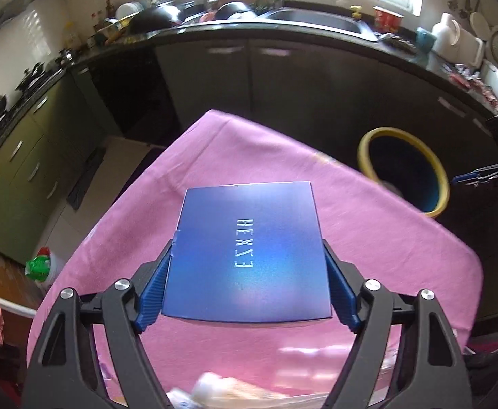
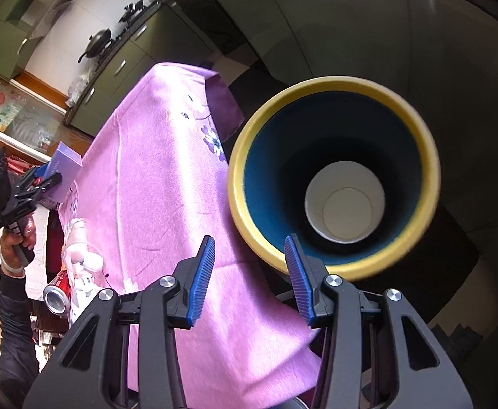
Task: Collect trash
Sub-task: 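Carry the blue box over the bin and open the left gripper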
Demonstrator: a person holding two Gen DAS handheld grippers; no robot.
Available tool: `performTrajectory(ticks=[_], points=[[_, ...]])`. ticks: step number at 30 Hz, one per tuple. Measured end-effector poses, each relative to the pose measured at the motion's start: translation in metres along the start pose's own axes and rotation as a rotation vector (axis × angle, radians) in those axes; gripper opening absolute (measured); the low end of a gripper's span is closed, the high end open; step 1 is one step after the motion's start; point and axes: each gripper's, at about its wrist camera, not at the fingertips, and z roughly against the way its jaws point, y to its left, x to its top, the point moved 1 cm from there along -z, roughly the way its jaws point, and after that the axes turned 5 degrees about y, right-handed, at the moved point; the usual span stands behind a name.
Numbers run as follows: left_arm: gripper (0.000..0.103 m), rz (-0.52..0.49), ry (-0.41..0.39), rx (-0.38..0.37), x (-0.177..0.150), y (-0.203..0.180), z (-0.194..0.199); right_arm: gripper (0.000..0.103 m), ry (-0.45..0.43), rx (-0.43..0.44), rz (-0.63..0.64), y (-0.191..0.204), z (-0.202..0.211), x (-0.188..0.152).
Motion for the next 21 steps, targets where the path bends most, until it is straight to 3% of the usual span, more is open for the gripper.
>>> performTrajectory(ticks=[6,10,15,21], points=[[0.076,-0.14,-0.005,-0.131,0.046,-0.105,-0.001,0.043,-0.074,-0.023,-0.025,-0.031,0.036,-0.022],[0.076,-0.252,0.029,-0.194,0.078,-0.181,-0.03,0.043,-0.105,-0.037,-0.049,-0.054,0.056,-0.04],[0.076,-0.301,0.09,-0.225,0.113,-0.246,-0.086,0.043,-0.121,-0.036,-0.097,-0.085,0.069,-0.061],[0.077,-0.3,0.158,-0.171,0.14,-0.285,-0.153,0.047,-0.125,-0.025,-0.148,-0.109,0.072,-0.072]])
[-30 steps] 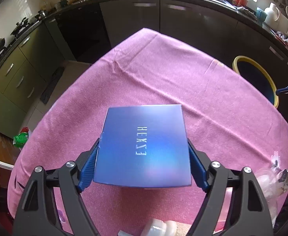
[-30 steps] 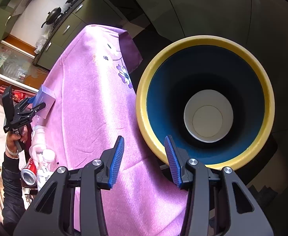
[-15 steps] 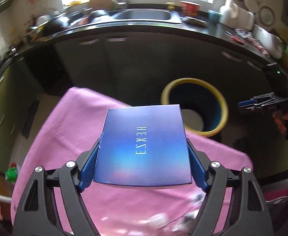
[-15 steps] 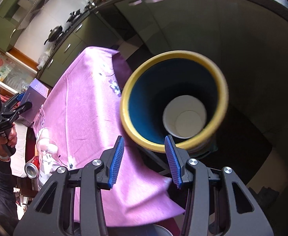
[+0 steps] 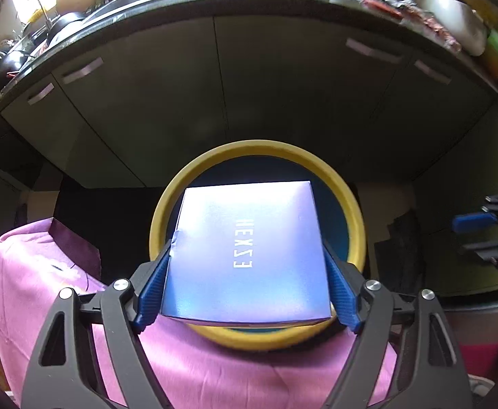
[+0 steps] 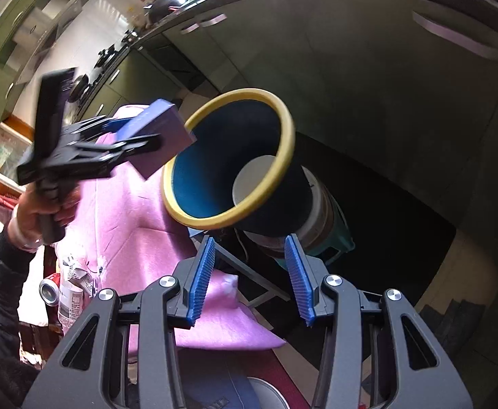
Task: Collect trash
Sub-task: 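Carry the blue box over the bin and open the left gripper, then grasp the white paper carton with the right gripper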
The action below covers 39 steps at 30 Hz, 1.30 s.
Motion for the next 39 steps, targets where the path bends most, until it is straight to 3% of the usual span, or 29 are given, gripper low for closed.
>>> performTrajectory(ticks=[3,7,14,19,26,33,39], points=[[0.084,0.02,0.033,0.008,0.009,-0.002,-0.016,0.048,0.008,0.005,-0.015,-0.005,-0.003,-0.002],[0.091,0.003,0.014,0.017,0.002,-0.007,0.0,0.048,0.017,0.012,-0.004,-0.001,-0.007,-0.005],[0.092,0.086,-0.098,-0.015,-0.036,-0.002,0.091,0.049,0.035,0.036,0.073,0.025,-0.015,-0.009],[0.095,0.176,-0.209,0.013,-0.093,0.007,0.17,0.049,0.075,0.057,0.158,0.058,-0.031,-0.012],[0.096,0.298,-0.275,0.149,-0.187,0.015,0.238,0.049,0.161,0.14,0.387,0.152,-0.061,-0.026],[0.096,0.447,-0.334,0.202,-0.283,0.024,0.272,0.058,0.246,0.283,0.589,0.246,-0.095,-0.059],[0.096,0.555,-0.335,0.209,-0.358,0.019,0.277,0.06,0.302,0.306,0.647,0.291,-0.135,-0.075]])
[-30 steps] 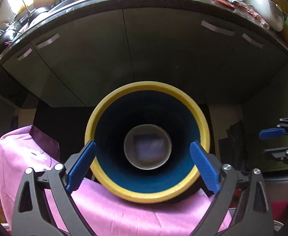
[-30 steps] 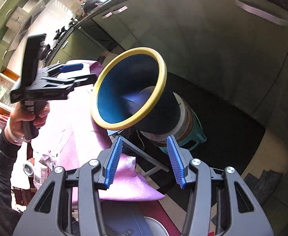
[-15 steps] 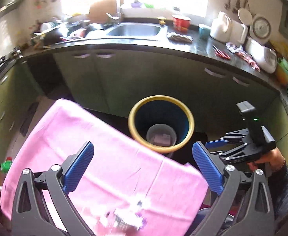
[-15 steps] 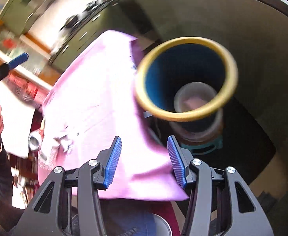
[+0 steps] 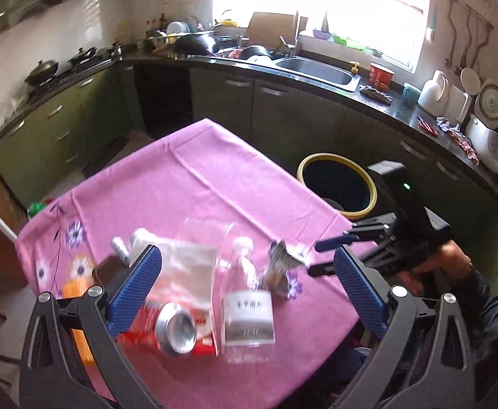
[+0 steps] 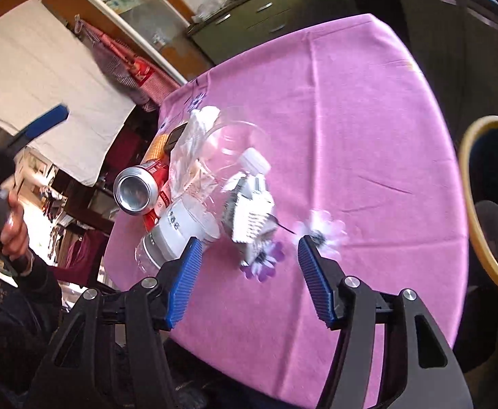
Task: Collect trash
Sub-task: 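Grasp the white paper carton with the right gripper, then carry the paper carton over the bin and open the right gripper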
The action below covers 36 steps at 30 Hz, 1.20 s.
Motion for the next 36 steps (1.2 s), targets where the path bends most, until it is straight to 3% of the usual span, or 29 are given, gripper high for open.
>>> performTrajectory(ticks=[10,14,18,25,29,36], points=[[0.096,0.078,0.005,-0.005,-0.051,0.022,0.015,0.061,0.051,0.003,-0.004,0.001,-0.038,0.018],[0.096,0.085,0.011,-0.012,-0.053,0.023,0.012,0.058,0.049,-0.007,-0.001,0.003,-0.042,0.022],[0.096,0.074,0.015,-0.019,-0.054,0.021,0.007,0.048,0.049,-0.018,-0.002,0.001,-0.04,0.021],[0.096,0.072,0.02,-0.021,-0.052,0.02,0.004,0.046,0.039,-0.021,-0.001,0.001,-0.038,0.019],[0.096,0.07,0.025,-0.023,-0.054,0.02,0.002,0.045,0.007,-0.013,-0.003,0.003,-0.024,0.018],[0.096,0.061,0.025,-0.039,-0.053,0.019,-0.001,0.045,-0.148,-0.079,-0.07,-0.024,0.048,0.015]])
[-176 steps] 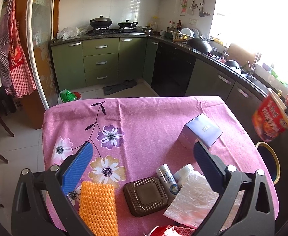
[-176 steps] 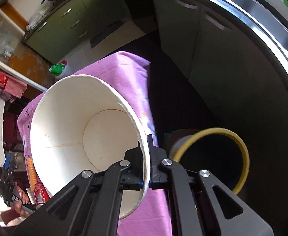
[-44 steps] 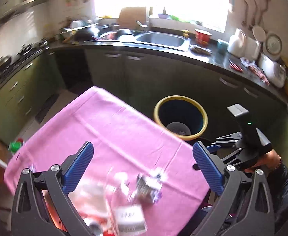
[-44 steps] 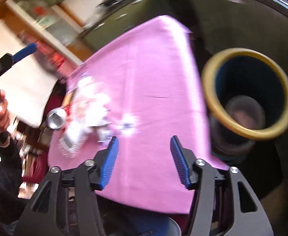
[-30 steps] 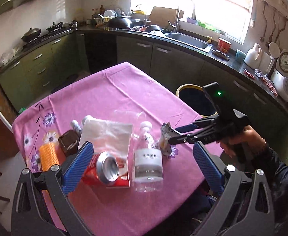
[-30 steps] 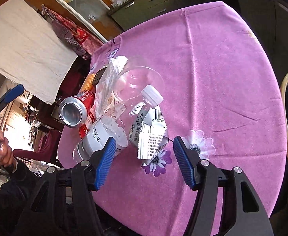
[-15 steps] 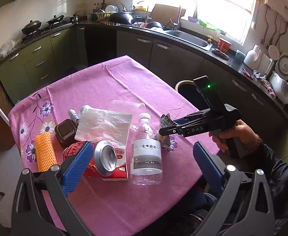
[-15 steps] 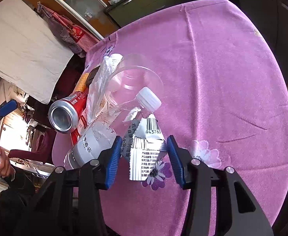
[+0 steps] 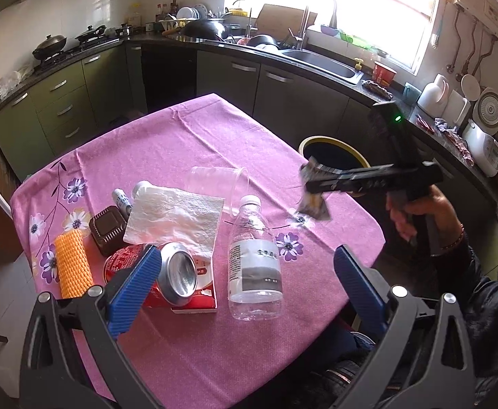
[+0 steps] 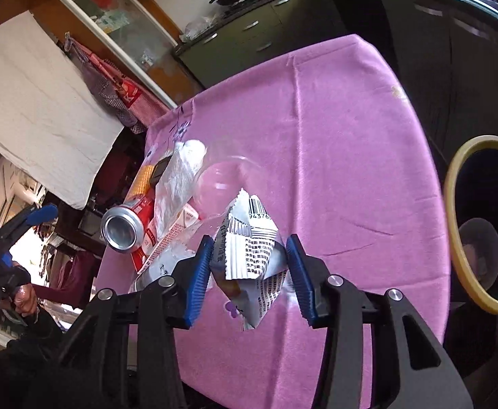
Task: Collect trash
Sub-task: 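Carry the paper carton over the bin and open the right gripper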
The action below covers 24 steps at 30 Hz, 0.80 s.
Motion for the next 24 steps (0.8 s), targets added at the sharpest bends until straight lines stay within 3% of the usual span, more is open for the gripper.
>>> performTrajectory(ticks=[4,7,12,19,22,24], points=[[0.096,-0.007,0.005,-0.006,0.0,-0.002,-0.003,0.045,-0.09,-0.092,-0.088,-0.044,0.041,0.007],[0.096,-0.016,0.007,-0.017,0.001,-0.005,-0.005,0.045,-0.128,-0.216,-0.169,-0.09,0.058,0.013],[0.096,-0.023,0.026,-0.026,0.005,-0.012,-0.014,0.045,-0.093,-0.378,-0.275,-0.161,0.047,0.021],[0.096,-0.026,0.064,-0.034,0.008,-0.016,-0.031,0.047,-0.031,-0.458,-0.351,-0.214,0.011,0.025],[0.096,-0.04,0.074,-0.037,0.009,-0.02,-0.036,0.063,-0.039,-0.5,-0.361,-0.218,0.01,0.024],[0.096,-0.048,0.078,-0.04,0.01,-0.021,-0.038,0.063,-0.057,-0.509,-0.357,-0.217,0.015,0.023]])
